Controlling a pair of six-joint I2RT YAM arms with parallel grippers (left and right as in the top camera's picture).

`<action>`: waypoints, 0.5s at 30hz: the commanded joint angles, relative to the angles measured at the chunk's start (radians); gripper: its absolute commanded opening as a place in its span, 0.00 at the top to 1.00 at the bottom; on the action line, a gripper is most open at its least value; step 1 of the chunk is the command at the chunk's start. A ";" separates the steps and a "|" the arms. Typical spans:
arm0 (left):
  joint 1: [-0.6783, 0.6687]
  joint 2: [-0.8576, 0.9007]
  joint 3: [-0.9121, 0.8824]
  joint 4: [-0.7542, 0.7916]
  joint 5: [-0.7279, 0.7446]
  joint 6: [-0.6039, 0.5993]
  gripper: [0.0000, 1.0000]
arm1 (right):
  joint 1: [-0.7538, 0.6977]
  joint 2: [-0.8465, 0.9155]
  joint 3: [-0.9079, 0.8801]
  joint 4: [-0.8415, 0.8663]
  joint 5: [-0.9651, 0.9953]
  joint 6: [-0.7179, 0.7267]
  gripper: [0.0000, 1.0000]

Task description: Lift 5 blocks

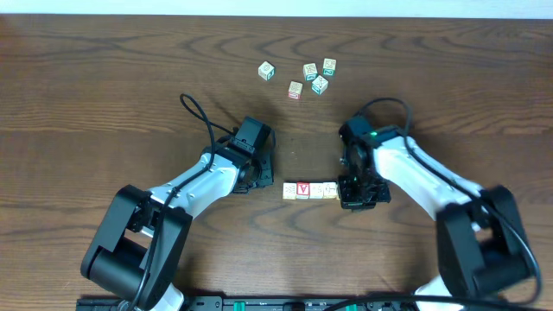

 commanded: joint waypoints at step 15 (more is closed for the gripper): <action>0.011 0.037 -0.032 -0.027 -0.052 0.024 0.92 | 0.056 -0.069 -0.080 0.087 0.037 0.008 0.99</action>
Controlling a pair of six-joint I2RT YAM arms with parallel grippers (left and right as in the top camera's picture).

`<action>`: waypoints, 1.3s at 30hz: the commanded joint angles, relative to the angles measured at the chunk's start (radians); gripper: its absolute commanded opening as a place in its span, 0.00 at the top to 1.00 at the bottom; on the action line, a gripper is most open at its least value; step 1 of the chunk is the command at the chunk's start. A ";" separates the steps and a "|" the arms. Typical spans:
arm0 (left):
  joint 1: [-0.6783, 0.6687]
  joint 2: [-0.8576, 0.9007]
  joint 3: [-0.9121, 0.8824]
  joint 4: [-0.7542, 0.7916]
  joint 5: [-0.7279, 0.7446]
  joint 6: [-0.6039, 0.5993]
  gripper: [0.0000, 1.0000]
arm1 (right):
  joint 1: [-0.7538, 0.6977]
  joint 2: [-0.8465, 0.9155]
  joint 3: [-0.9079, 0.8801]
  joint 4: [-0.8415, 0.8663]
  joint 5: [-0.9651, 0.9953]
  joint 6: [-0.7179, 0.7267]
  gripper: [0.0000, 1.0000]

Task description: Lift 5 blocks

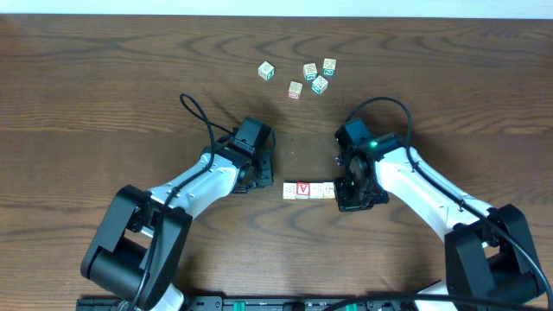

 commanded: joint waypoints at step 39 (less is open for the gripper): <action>0.011 0.037 -0.032 -0.026 -0.051 0.024 0.92 | 0.038 -0.004 -0.049 0.121 0.019 0.003 0.99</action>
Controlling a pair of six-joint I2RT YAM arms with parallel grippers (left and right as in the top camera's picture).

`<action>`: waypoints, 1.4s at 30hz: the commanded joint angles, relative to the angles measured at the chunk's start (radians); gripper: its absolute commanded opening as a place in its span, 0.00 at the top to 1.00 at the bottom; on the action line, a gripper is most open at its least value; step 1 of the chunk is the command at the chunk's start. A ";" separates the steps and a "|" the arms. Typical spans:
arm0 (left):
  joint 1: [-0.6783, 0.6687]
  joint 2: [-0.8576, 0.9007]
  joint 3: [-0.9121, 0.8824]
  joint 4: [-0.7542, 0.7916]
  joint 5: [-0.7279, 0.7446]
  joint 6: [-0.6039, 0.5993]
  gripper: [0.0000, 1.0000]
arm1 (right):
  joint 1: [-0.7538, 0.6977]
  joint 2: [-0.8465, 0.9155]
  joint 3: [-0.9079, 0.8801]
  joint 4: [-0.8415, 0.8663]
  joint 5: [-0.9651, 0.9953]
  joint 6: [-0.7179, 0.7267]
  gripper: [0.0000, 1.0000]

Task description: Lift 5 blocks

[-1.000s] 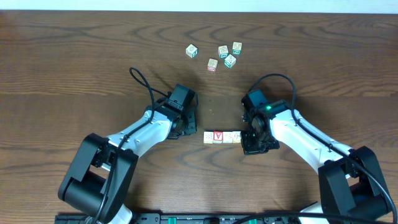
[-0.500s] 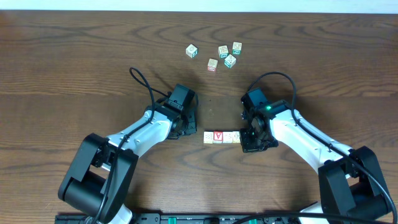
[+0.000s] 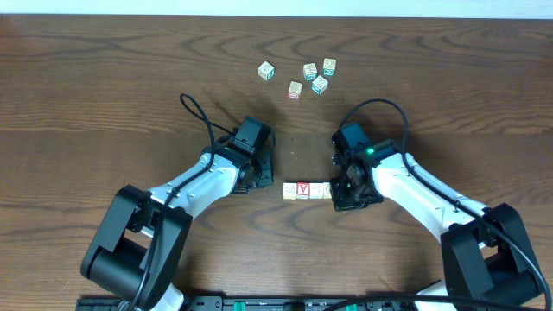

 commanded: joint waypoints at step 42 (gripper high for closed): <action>0.011 0.037 -0.032 -0.026 -0.055 0.024 0.92 | 0.015 -0.004 -0.006 -0.123 0.094 0.058 0.99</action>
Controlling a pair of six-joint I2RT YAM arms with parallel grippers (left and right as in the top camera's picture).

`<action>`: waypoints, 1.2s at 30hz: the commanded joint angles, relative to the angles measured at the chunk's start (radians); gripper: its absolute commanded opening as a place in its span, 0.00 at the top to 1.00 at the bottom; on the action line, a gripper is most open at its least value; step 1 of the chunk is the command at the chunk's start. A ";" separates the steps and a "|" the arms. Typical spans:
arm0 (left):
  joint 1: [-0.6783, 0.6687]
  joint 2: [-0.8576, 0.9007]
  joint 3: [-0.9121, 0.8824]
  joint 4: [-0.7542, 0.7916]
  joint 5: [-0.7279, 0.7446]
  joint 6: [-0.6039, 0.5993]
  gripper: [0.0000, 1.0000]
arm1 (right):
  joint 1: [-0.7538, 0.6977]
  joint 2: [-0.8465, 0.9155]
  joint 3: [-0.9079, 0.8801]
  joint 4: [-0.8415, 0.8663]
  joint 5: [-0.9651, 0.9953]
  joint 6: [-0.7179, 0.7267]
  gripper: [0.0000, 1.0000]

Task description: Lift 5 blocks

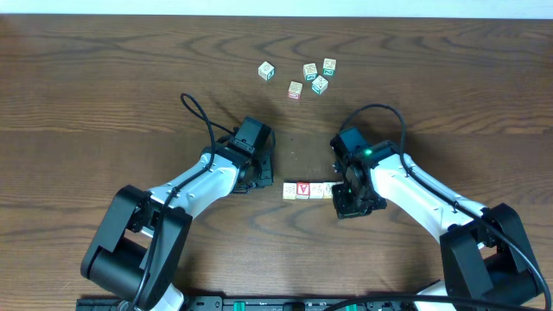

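Observation:
A short row of wooden letter blocks (302,190) lies at the table's middle front, and one of them shows a red A. My right gripper (344,199) is pressed against the row's right end and covers part of the last block (329,189). My left gripper (262,175) rests low on the table just left of the row, a small gap from the first block (289,191). The overhead view does not show how either pair of jaws stands.
Several loose letter blocks (309,78) are scattered at the back centre, one of them (266,71) a little apart to the left. A black cable (197,117) loops up from the left arm. The table's far edge runs along the top.
My right arm has shifted slightly, its wrist a little more to the left and its gripper head a touch nearer the front. The row of blocks and the left arm are where they were.
My right gripper first stood at the right end of the row, with its arm angled further right. At each later moment its wrist was a little more to the left while the gripper stayed at the row's end. The left arm, the row and the back blocks kept their places.

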 commanded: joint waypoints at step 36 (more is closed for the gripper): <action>-0.053 0.037 -0.032 0.009 -0.008 0.079 0.92 | -0.097 0.099 -0.006 0.172 0.050 -0.065 0.99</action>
